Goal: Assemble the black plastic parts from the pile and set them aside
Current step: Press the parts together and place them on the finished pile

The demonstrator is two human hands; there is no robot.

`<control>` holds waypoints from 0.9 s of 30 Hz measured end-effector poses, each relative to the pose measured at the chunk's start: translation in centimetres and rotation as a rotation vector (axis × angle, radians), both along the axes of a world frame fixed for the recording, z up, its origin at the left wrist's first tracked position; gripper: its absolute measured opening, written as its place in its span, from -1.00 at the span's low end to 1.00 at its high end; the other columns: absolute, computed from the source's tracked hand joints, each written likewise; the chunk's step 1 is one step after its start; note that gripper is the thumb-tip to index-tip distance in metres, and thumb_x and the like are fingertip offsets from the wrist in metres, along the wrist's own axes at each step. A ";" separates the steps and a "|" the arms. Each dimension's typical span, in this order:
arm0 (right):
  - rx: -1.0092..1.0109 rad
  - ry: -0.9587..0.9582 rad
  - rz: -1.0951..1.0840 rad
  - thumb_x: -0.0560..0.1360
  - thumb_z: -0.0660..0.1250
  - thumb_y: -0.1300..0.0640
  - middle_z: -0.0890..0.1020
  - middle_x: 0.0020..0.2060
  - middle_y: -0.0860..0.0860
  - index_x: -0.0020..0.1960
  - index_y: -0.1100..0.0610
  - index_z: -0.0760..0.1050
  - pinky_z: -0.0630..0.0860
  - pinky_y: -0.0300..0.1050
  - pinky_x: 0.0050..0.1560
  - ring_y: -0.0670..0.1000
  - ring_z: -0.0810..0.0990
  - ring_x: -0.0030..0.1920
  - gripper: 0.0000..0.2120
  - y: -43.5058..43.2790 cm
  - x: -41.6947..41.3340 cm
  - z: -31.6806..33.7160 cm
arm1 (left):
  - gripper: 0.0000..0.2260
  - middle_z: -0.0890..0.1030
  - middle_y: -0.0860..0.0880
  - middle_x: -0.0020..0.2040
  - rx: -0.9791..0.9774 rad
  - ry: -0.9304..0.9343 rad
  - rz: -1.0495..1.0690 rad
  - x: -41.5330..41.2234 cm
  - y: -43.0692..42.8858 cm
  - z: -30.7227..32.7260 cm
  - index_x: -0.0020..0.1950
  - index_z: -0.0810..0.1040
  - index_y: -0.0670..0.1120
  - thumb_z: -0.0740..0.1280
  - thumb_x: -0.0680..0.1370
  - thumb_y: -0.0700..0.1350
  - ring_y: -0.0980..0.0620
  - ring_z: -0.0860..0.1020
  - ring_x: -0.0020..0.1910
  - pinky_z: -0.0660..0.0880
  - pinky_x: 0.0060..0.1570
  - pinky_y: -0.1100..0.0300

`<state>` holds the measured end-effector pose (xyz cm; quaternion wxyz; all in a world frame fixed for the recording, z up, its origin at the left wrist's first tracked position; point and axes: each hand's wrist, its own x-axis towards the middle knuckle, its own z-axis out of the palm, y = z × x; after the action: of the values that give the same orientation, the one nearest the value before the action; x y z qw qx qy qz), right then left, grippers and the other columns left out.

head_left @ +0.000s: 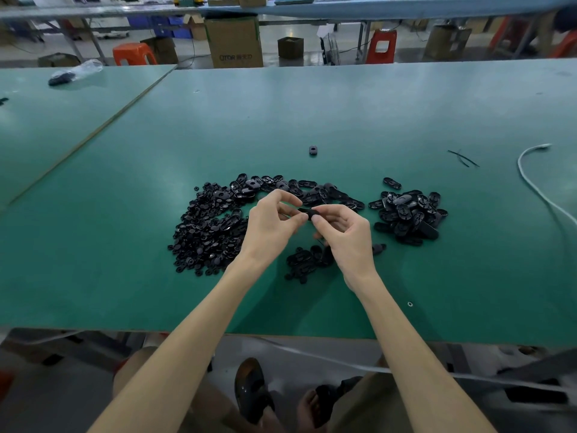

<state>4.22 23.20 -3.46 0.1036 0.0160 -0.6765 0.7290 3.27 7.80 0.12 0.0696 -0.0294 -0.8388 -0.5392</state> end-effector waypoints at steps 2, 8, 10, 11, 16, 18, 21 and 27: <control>-0.002 0.007 0.011 0.56 0.48 0.28 0.75 -0.13 -0.01 0.00 0.06 0.70 0.61 -0.20 -0.19 -0.03 0.70 -0.17 -0.86 0.0 0.0 0.1 | -0.82 0.70 0.01 -0.16 -0.009 0.005 0.000 0.0 0.0 -0.1 0.02 0.59 0.02 0.53 0.53 -0.18 0.06 0.67 -0.23 0.56 -0.12 0.28; -0.032 0.008 0.055 0.54 0.49 0.33 0.75 -0.19 0.01 0.00 0.09 0.71 0.54 -0.31 -0.30 -0.05 0.67 -0.30 -0.84 0.1 0.2 0.3 | -0.83 0.62 0.12 -0.27 -0.034 0.030 0.039 -0.3 -0.4 -0.4 -0.02 0.59 0.04 0.55 0.52 -0.13 0.26 0.60 -0.29 0.46 -0.23 0.42; -0.032 0.005 0.064 0.54 0.49 0.34 0.75 -0.20 0.01 0.00 0.08 0.71 0.54 -0.31 -0.30 -0.06 0.67 -0.32 -0.83 0.0 0.2 0.3 | -0.83 0.60 0.14 -0.27 -0.039 0.036 0.046 -0.3 -0.5 -0.6 0.00 0.60 0.01 0.56 0.51 -0.12 0.31 0.55 -0.31 0.43 -0.25 0.45; -0.031 0.003 0.067 0.53 0.49 0.33 0.75 -0.20 0.02 0.00 0.07 0.71 0.53 -0.30 -0.31 -0.05 0.67 -0.33 -0.82 0.1 0.2 0.3 | -0.83 0.60 0.13 -0.24 -0.031 0.036 0.048 -0.4 -0.5 -0.6 0.01 0.61 -0.01 0.56 0.51 -0.12 0.30 0.54 -0.30 0.43 -0.24 0.45; -0.007 0.001 0.077 0.54 0.51 0.26 0.76 -0.17 0.05 0.00 -0.01 0.70 0.52 -0.22 -0.34 0.02 0.69 -0.34 -0.82 0.2 0.2 0.2 | -0.83 0.72 -0.10 -0.07 0.131 -0.039 -0.039 -0.3 -0.8 -0.2 0.09 0.66 -0.18 0.53 0.52 -0.20 0.08 0.65 -0.14 0.52 -0.14 0.31; -0.007 0.004 0.080 0.54 0.51 0.25 0.77 -0.16 0.05 0.01 0.00 0.70 0.52 -0.22 -0.35 0.02 0.69 -0.33 -0.84 0.1 0.2 0.1 | -0.84 0.73 -0.19 -0.08 0.191 -0.059 -0.075 0.0 -0.9 -0.2 0.08 0.64 -0.24 0.51 0.54 -0.24 0.09 0.65 -0.19 0.47 -0.21 0.38; -0.008 -0.002 0.074 0.53 0.53 0.22 0.77 -0.15 0.04 0.01 0.01 0.70 0.53 -0.23 -0.34 0.01 0.69 -0.32 -0.86 0.1 0.1 0.0 | -0.84 0.74 -0.17 -0.06 0.262 -0.081 -0.081 0.0 -1.2 -0.2 0.09 0.65 -0.22 0.52 0.53 -0.25 0.15 0.65 -0.20 0.46 -0.21 0.42; 0.023 0.008 0.087 0.53 0.54 0.20 0.76 -0.16 0.00 -0.05 -0.03 0.71 0.54 -0.28 -0.26 -0.02 0.71 -0.23 -0.87 -0.1 0.0 0.1 | -0.77 0.70 -0.02 -0.12 0.380 -0.069 -0.037 -0.2 -1.1 0.1 0.15 0.66 -0.14 0.54 0.51 -0.23 0.14 0.62 -0.16 0.60 0.00 0.21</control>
<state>4.27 23.14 -3.35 0.0745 0.0495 -0.6829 0.7250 3.03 6.70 0.20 0.0354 -0.0125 -0.7230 -0.6898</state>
